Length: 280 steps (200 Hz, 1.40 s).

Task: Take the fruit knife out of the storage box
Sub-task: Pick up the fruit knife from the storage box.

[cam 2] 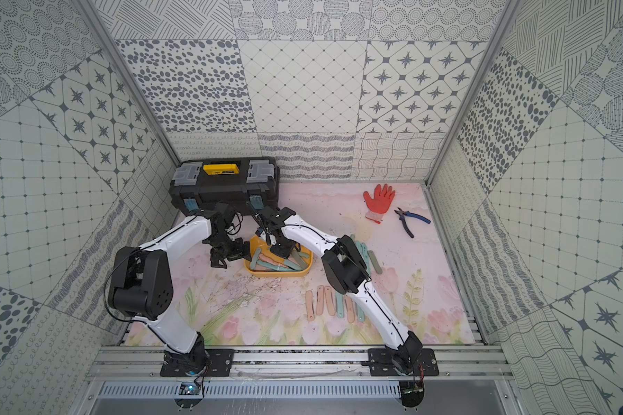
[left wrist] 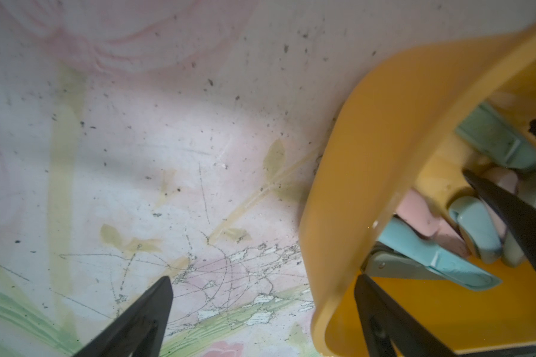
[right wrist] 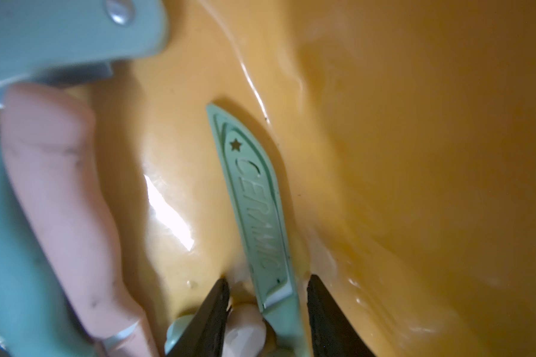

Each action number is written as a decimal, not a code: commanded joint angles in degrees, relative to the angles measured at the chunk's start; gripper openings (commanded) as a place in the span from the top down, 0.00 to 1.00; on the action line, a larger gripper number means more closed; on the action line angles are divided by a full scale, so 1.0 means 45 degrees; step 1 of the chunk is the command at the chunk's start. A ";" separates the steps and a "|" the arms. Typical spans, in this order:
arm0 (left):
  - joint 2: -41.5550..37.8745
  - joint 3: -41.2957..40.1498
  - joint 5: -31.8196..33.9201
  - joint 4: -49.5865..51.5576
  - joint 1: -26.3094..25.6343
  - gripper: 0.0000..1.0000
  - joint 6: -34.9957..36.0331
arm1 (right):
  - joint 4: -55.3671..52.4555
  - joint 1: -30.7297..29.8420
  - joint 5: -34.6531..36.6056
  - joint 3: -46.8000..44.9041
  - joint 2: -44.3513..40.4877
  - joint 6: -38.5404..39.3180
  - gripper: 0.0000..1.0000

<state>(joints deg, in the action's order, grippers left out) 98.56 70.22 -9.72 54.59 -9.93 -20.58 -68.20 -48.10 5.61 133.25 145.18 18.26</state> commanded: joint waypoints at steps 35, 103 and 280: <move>0.0011 0.0002 0.0066 0.0294 0.0078 0.09 -0.0056 | -0.1086 0.0151 -0.0070 0.1466 0.1574 0.0146 0.54; -0.0006 0.0022 0.0058 0.0292 0.0078 0.09 -0.0056 | -0.1231 0.0180 -0.0409 0.1482 0.1663 0.0092 0.63; 0.0050 0.0022 0.0029 0.0297 0.0078 0.09 -0.0075 | -0.0117 0.0161 0.0851 0.1480 -0.0686 0.0082 0.79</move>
<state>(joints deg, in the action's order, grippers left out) 98.56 70.22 -9.72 54.59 -9.93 -20.58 -70.63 -47.53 7.18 139.68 147.37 18.50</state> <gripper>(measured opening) 0.914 0.209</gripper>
